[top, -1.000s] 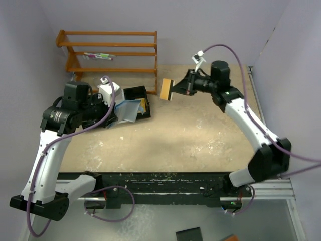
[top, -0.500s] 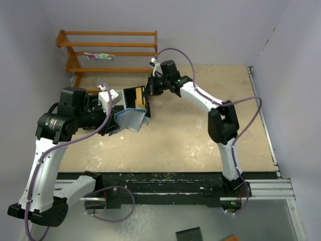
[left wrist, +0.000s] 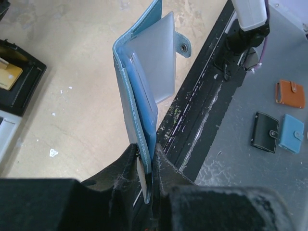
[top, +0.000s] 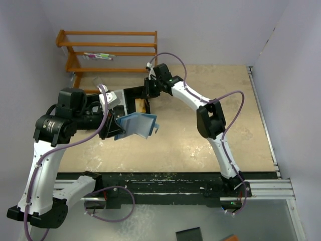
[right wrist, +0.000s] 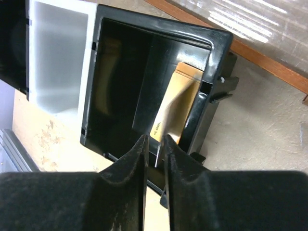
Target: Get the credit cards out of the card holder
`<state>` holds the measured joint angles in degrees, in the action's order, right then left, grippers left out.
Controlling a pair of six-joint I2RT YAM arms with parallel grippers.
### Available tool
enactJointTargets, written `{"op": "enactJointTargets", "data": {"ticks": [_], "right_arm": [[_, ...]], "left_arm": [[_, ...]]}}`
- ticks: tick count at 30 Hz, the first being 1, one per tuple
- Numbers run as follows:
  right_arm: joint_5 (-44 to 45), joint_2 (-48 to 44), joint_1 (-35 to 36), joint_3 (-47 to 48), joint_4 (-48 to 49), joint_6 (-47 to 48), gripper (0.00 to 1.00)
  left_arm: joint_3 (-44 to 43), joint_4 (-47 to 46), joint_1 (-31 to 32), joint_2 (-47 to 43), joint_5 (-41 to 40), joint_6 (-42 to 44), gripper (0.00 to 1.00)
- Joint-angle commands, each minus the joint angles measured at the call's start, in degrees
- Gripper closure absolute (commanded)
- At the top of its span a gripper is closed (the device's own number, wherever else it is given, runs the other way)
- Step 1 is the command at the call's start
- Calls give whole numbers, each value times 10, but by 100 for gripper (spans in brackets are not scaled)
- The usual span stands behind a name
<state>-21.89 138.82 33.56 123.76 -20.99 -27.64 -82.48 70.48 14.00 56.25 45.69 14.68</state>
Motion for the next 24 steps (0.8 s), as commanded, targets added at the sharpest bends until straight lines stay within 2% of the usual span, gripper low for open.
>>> {"op": "enactJointTargets", "data": {"ticks": [1,4,7,16,21,24], "right_arm": [[23,-27,5,27,-12,14,71],[34,-43,5,16,-16,20,58],[42,-67,5,7,-19,31,53],[144,-159,5,-63,8,47,51],[142,-135,13,-70,8,48,49],[177,-105,30,-45,-15,54,46]], "left_arm": [[-33,-17,-2,-7,51,-8,100],[-38,-14,-2,-5,55,-9,100],[-39,-14,-2,-5,59,-9,100],[-40,-12,-2,-4,64,-7,100],[-46,-9,-2,-6,66,-6,100],[-53,-4,-2,-4,66,-3,100]]}}
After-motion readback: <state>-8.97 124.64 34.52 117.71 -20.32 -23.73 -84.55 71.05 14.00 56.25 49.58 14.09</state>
